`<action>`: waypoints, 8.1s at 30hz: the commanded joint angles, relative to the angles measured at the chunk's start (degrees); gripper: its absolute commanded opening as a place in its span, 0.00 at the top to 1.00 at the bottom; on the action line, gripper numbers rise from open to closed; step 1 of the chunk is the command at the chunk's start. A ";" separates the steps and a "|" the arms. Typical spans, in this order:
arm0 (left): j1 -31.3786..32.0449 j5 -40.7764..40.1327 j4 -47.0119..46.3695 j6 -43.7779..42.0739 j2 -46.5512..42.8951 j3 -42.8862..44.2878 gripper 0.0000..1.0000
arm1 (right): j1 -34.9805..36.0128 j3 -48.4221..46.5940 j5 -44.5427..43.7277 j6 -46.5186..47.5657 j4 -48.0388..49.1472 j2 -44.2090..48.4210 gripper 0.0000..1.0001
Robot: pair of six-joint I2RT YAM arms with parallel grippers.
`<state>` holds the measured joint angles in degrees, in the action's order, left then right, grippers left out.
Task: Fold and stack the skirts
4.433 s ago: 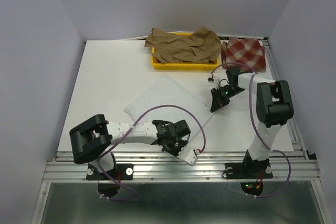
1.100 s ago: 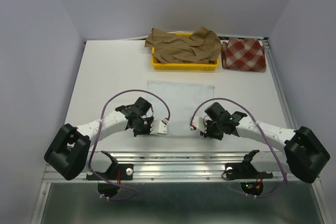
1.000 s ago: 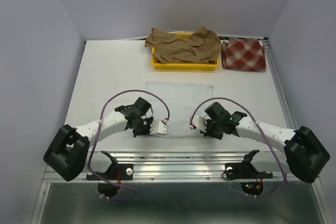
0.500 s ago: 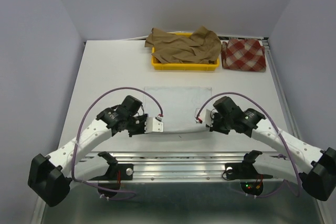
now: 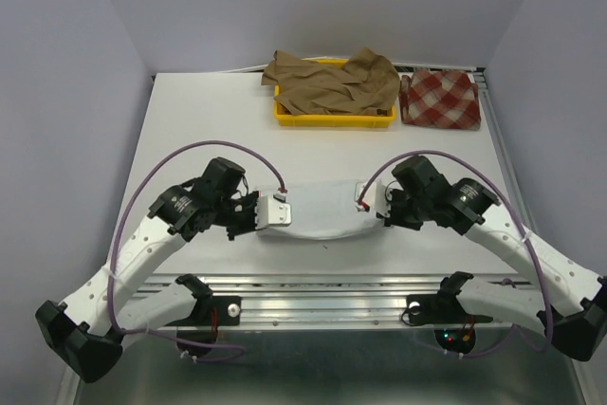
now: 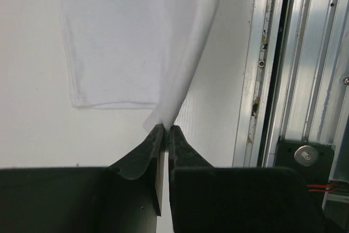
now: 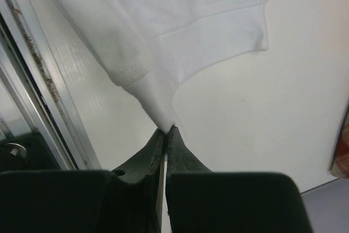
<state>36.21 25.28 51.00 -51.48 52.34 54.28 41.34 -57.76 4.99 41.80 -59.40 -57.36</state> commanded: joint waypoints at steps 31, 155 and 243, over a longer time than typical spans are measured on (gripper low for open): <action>-20.74 2.06 -8.46 -9.34 39.49 14.01 0.94 | -19.19 -20.46 3.53 24.82 11.23 -41.59 0.75; 32.79 -40.48 -61.29 28.02 34.68 -14.38 0.25 | -19.19 2.91 59.87 -69.66 37.69 -49.16 0.99; 37.45 -5.24 -19.02 17.30 23.69 0.47 1.00 | -20.08 -46.84 30.52 -23.70 14.30 -72.71 0.48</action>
<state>74.13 14.66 27.64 -32.40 78.11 49.69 19.35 -105.21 38.35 14.00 -45.89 -130.30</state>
